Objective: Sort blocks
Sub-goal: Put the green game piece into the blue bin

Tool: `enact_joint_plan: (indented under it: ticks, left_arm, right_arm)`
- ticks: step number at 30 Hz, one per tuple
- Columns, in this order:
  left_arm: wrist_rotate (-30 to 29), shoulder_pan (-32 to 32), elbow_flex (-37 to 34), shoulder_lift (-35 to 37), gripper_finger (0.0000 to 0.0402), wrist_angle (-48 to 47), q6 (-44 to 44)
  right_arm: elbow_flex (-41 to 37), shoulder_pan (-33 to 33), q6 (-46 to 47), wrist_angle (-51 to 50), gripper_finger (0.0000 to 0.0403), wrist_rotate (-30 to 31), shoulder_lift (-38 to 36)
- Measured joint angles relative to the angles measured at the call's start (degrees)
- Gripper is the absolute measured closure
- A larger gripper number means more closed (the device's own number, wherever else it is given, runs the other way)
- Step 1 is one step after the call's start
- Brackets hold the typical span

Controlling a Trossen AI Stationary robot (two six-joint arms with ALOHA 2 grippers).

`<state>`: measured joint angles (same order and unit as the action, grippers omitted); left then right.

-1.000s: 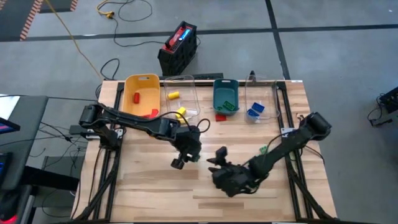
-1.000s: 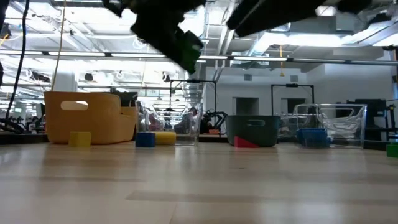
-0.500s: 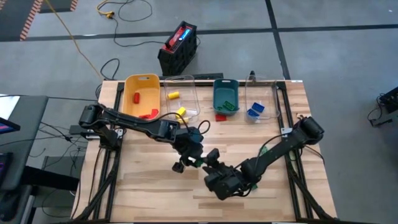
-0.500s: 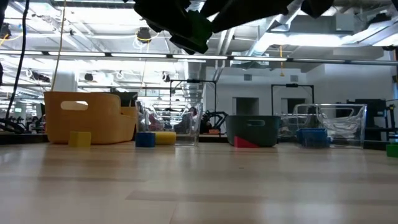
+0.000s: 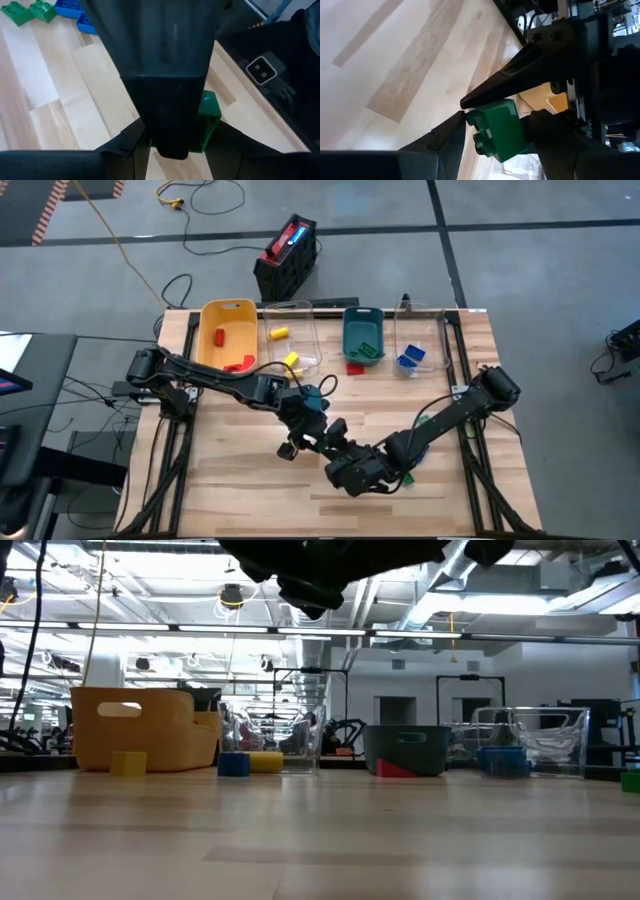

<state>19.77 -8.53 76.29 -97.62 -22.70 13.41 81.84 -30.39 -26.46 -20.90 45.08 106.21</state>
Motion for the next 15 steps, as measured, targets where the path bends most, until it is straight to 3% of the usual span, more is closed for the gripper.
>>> enact_joint_plan:
  ticks: [4,11,15]
  left_arm:
    - [0.2,0.0,0.0,0.0,0.0256,0.0,0.0]
    - [0.2,0.0,0.0,0.0,0.025,-0.6,-3.8]
    - [-0.5,0.4,0.0,0.0,0.0214,-0.6,-5.0]
  right_arm:
    - [0.0,0.0,0.0,-0.3,0.0201,-0.2,0.0]
    - [0.0,0.0,1.2,-2.7,0.0318,-0.5,0.0]
    - [0.0,-0.2,2.9,-2.4,0.0329,-0.3,0.0]
